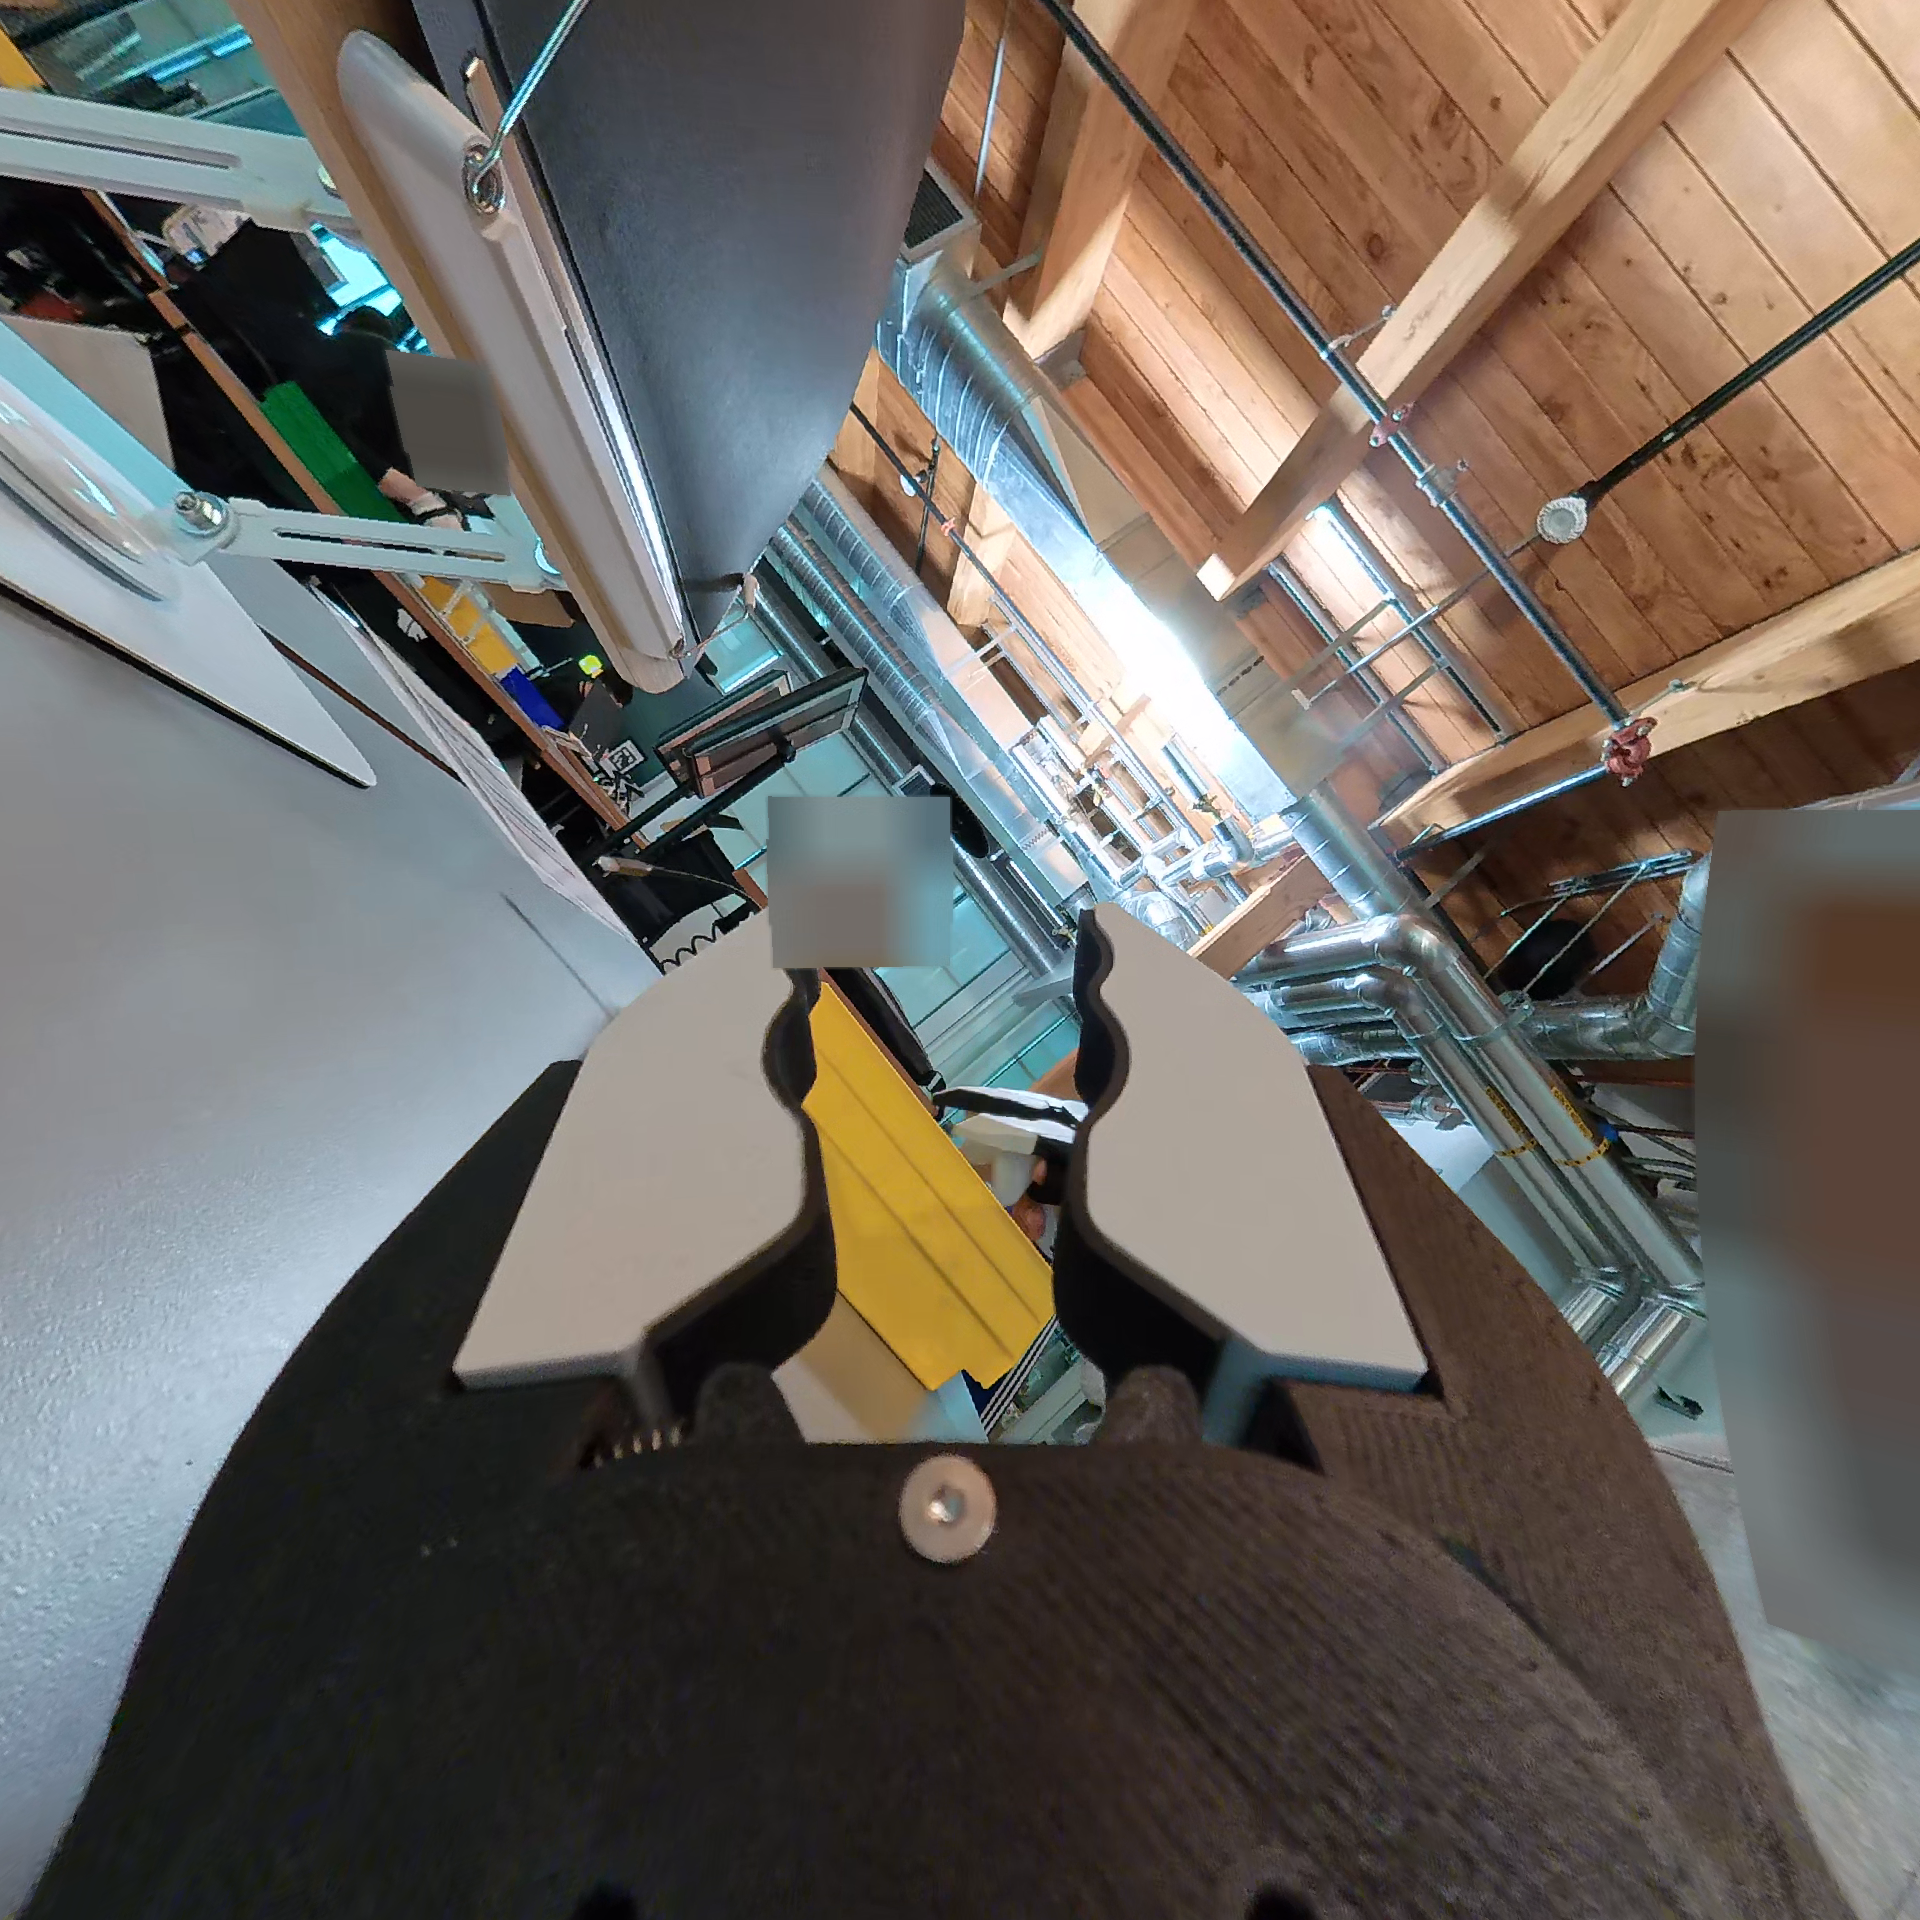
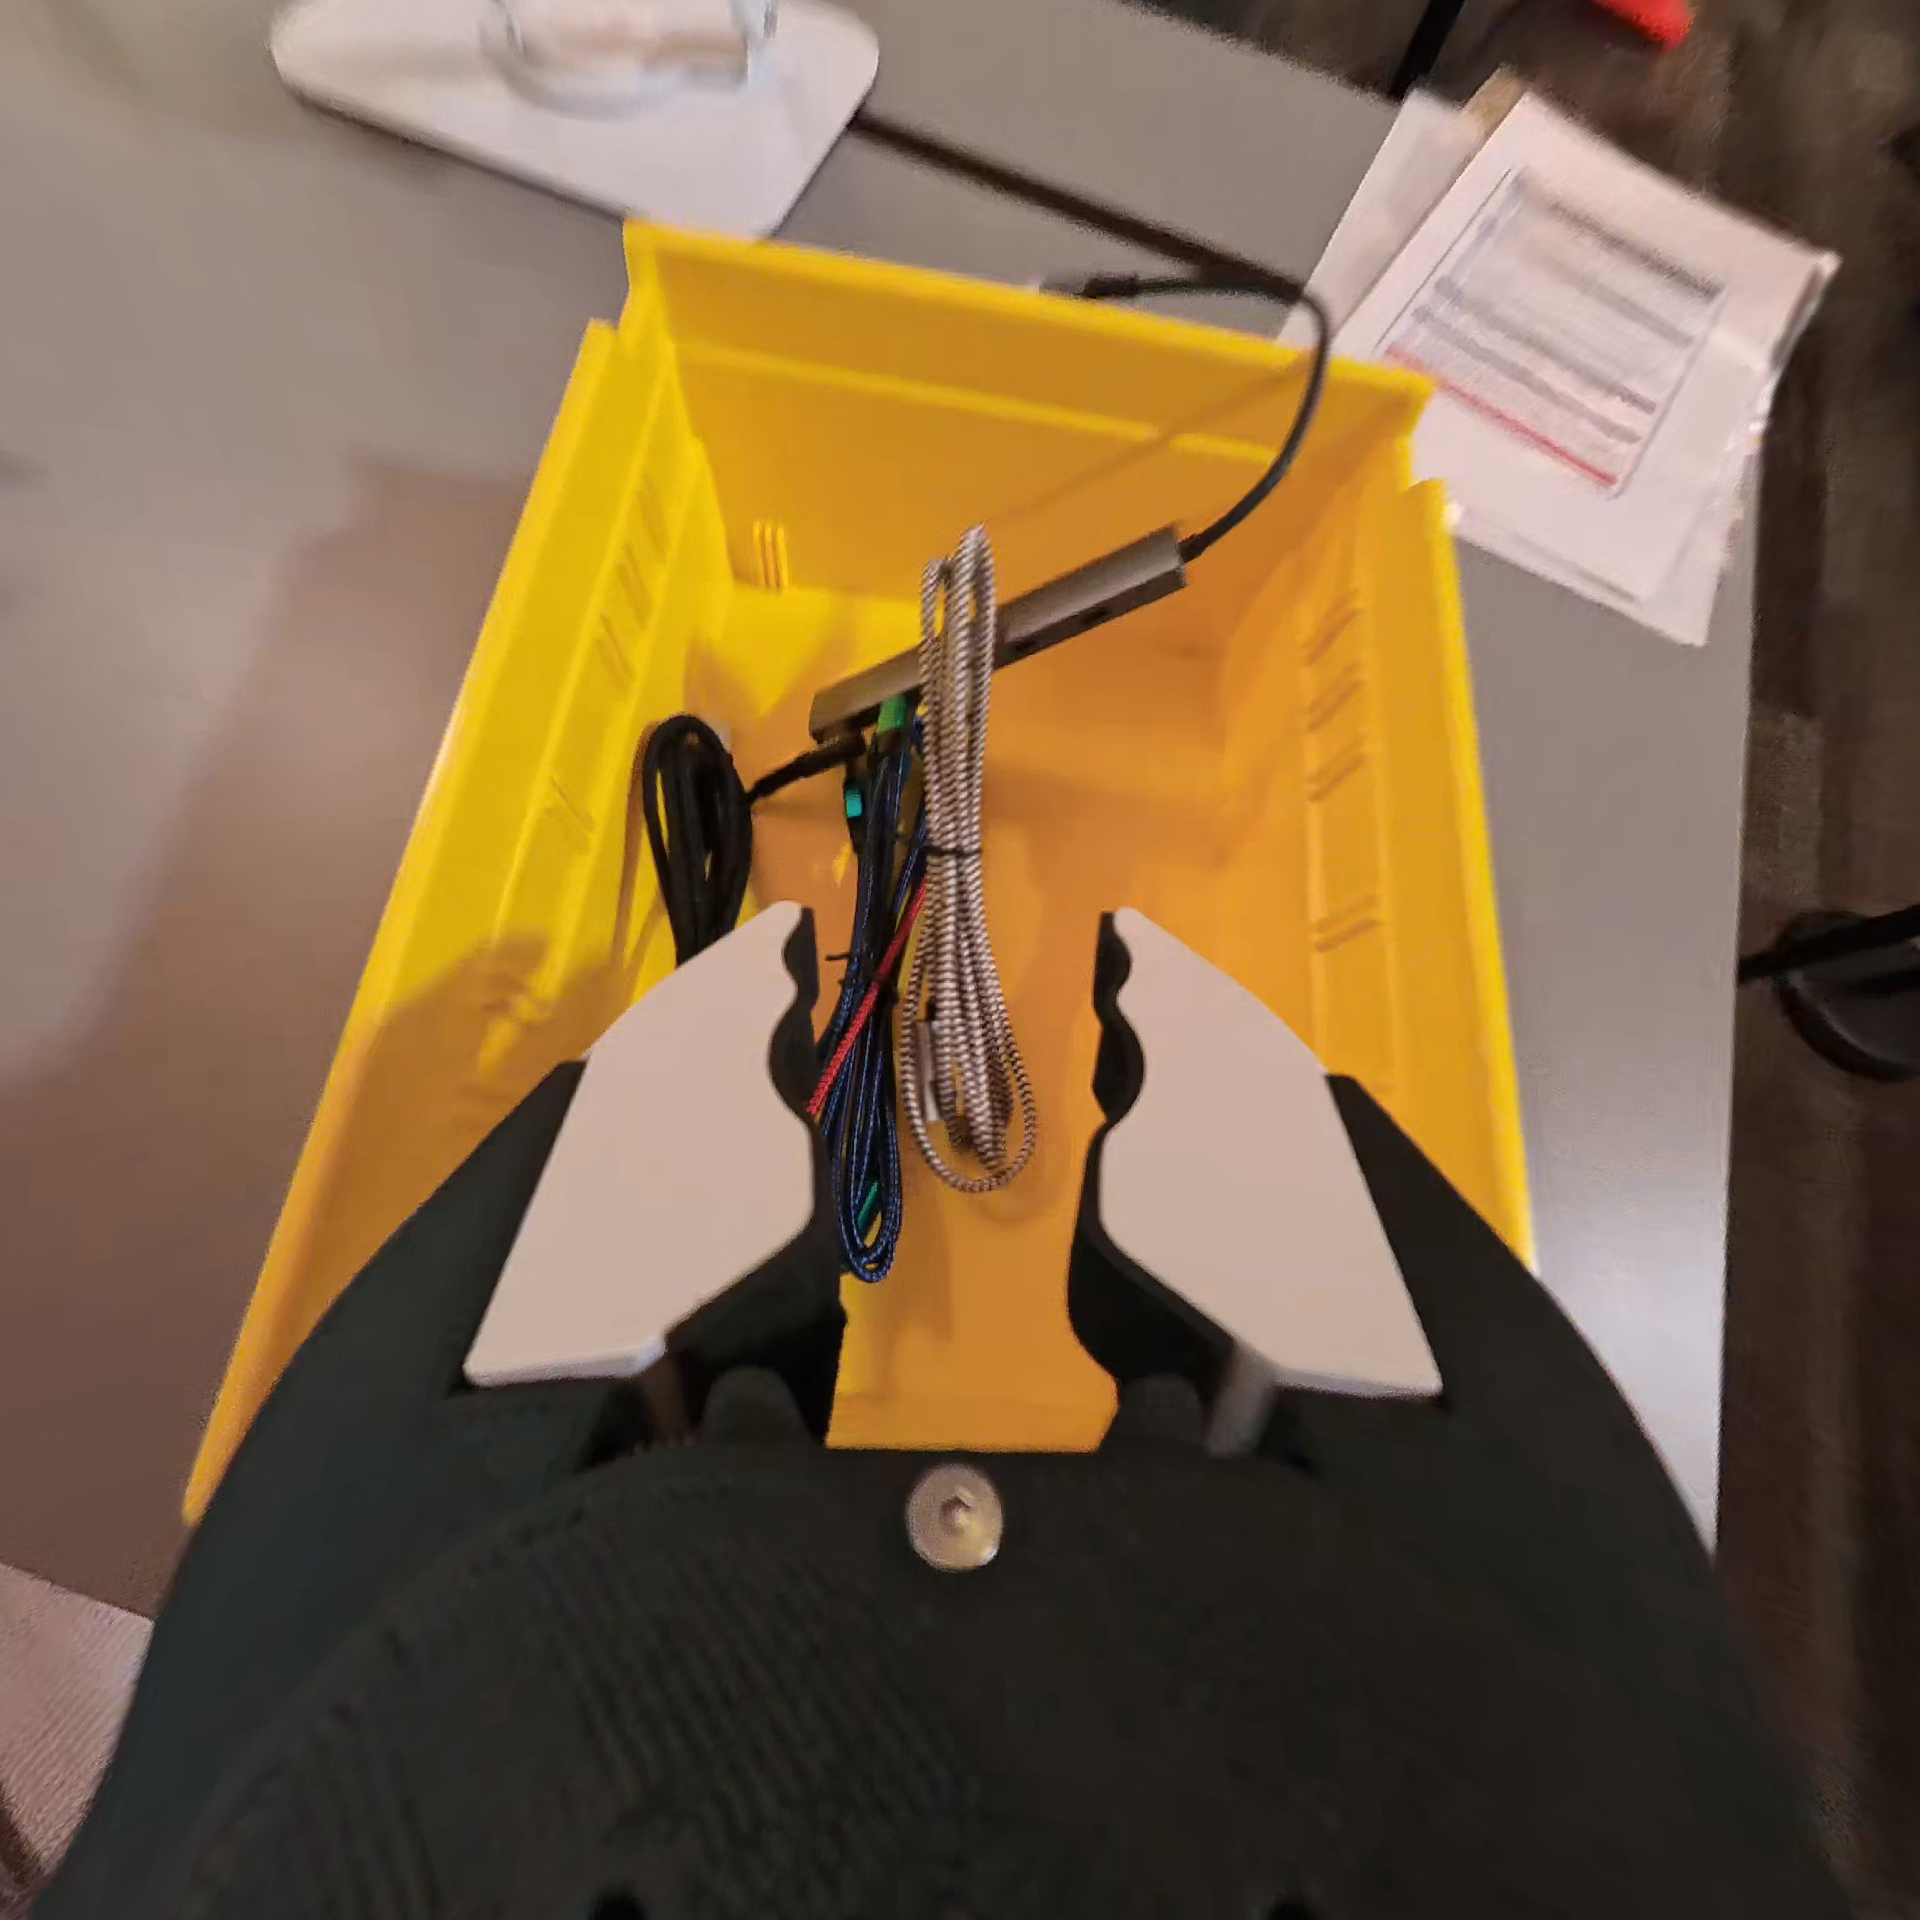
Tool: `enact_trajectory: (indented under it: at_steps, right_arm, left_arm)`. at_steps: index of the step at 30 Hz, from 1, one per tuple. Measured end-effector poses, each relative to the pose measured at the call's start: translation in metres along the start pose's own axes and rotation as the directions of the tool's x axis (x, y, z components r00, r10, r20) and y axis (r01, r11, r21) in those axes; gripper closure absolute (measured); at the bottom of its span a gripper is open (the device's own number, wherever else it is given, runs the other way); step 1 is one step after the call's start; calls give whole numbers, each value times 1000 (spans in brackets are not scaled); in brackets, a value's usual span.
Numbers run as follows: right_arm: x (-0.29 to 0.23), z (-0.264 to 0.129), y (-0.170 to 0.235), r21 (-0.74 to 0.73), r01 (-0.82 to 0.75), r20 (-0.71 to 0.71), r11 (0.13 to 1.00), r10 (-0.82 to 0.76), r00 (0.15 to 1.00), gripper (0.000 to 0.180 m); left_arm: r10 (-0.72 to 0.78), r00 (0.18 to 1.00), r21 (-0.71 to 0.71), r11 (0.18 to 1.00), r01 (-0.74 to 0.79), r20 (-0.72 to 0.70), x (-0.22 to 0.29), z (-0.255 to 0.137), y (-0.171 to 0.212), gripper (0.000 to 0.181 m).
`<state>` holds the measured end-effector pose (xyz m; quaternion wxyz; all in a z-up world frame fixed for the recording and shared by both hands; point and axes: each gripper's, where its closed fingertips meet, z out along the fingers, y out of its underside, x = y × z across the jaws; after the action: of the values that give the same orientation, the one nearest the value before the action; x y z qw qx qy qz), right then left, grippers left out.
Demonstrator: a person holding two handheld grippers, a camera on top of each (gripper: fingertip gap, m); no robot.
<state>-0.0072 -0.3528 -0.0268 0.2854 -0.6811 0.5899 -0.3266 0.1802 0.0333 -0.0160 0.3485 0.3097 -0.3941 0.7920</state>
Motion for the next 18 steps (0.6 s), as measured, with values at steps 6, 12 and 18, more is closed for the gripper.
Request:
enact_trajectory:
  at_steps: [6, 12, 18]
  right_arm:
    - [38, -54, 1, 404, -130, -165, 905, 212, 963, 119]
    - [63, -103, 37, 618, -219, -180, 755, 407, 895, 122]
    - [94, -86, 63, 622, -376, -108, 687, 550, 828, 106]
  left_arm:
    - [-7, 1000, 7, 1000, 7, -3, 0, -1, 0, 132]
    - [-23, 1000, -38, 999, 23, -18, 2, 3, 6, 133]
    - [-11, 1000, -94, 995, 11, -6, 1, 7, 16, 133]
